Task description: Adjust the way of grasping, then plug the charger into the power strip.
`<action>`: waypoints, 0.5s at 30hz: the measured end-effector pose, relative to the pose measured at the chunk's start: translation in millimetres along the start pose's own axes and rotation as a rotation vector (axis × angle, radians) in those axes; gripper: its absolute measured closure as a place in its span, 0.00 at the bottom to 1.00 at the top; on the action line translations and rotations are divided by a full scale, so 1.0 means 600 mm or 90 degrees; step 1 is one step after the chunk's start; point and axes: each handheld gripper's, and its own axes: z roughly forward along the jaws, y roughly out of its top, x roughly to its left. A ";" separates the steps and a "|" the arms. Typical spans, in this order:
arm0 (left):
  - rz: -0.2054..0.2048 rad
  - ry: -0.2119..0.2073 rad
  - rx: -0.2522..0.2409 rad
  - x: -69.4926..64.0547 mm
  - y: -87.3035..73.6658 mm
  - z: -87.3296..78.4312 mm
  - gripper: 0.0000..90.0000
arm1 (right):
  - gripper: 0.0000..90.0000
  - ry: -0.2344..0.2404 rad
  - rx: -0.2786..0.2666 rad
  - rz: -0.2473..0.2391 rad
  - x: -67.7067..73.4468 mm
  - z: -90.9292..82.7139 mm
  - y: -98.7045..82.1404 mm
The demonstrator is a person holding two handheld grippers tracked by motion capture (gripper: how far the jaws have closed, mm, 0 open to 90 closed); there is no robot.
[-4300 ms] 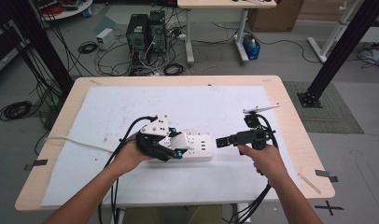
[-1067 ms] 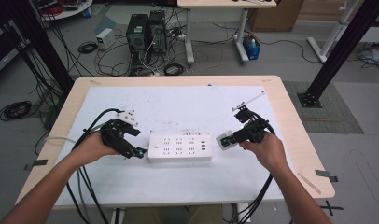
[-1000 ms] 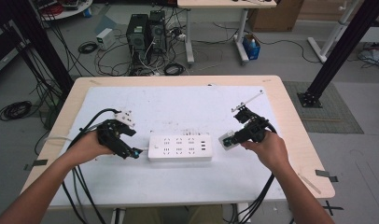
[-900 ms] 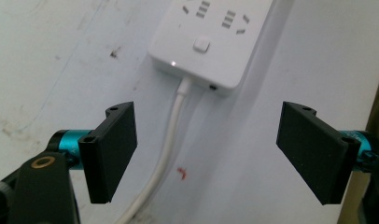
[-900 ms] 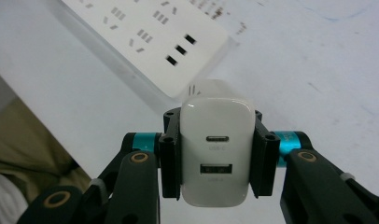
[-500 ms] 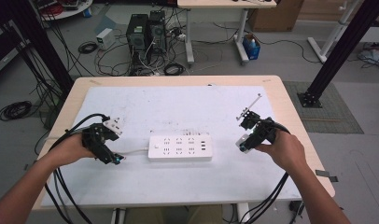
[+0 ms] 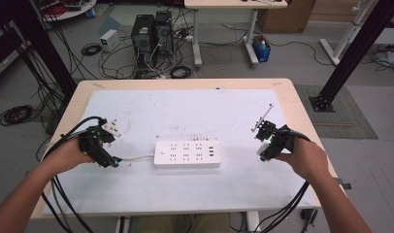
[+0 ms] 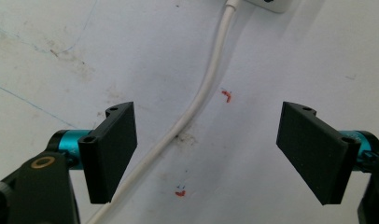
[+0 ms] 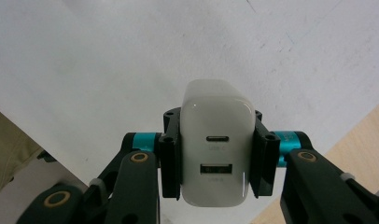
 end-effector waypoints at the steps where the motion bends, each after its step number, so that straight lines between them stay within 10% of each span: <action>1: 0.000 -0.001 -0.003 -0.001 0.001 0.000 0.23 | 0.69 0.002 -0.010 -0.005 -0.001 -0.001 -0.001; 15: -0.012 -0.006 -0.020 -0.003 0.006 -0.003 0.23 | 0.69 0.029 -0.052 -0.039 0.010 -0.016 0.032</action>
